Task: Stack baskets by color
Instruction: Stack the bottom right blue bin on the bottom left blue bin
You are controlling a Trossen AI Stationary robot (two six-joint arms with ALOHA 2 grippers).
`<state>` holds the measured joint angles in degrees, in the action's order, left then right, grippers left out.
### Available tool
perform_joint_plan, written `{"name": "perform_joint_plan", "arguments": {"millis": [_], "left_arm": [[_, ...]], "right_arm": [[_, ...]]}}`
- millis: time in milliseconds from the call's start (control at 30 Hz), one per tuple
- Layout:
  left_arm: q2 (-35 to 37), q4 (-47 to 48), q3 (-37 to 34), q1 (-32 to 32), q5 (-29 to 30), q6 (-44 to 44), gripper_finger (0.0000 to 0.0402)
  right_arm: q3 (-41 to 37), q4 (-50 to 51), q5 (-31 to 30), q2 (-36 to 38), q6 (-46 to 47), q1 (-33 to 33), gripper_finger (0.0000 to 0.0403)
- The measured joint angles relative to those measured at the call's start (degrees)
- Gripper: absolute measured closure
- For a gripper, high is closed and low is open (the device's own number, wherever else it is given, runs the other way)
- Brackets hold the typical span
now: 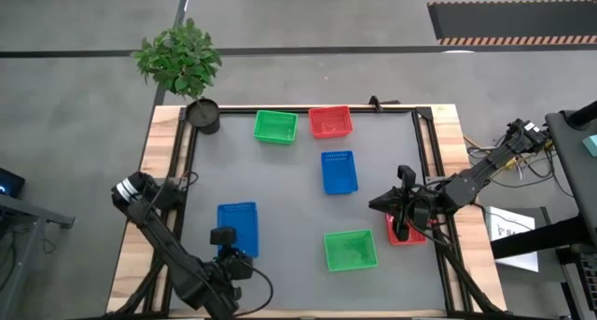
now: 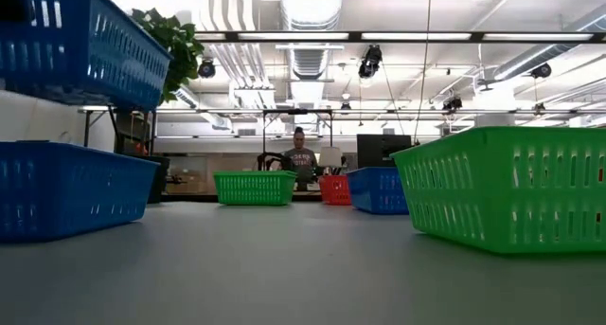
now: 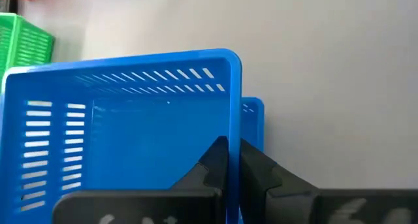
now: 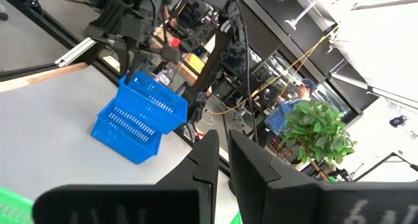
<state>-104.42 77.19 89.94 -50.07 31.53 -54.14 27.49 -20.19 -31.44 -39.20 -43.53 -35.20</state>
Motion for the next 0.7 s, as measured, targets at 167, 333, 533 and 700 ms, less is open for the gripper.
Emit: {"name": "perform_joint_plan", "arguments": {"millis": [167,333,533,700], "left_arm": [[2.38,-4.16,-5.76,-0.16,-2.94,-0.07,0.0401],[3.54,-6.06,-8.77,-0.25,-3.34,-0.06,0.0401],[3.95,-11.22,-11.43,-0.23,-3.42,0.03,0.0401],[3.76,-12.14,-12.93,-0.20,-1.39,0.39,0.0401]], "right_arm": [[0.00,0.07,0.01,0.00,0.00,0.00,0.0375],[0.00,0.18,0.05,0.00,0.00,0.00,0.0375],[-0.01,0.20,0.16,0.00,-0.05,0.00,0.0375],[-0.02,0.21,0.15,0.00,-0.12,0.00,0.0375]]}}
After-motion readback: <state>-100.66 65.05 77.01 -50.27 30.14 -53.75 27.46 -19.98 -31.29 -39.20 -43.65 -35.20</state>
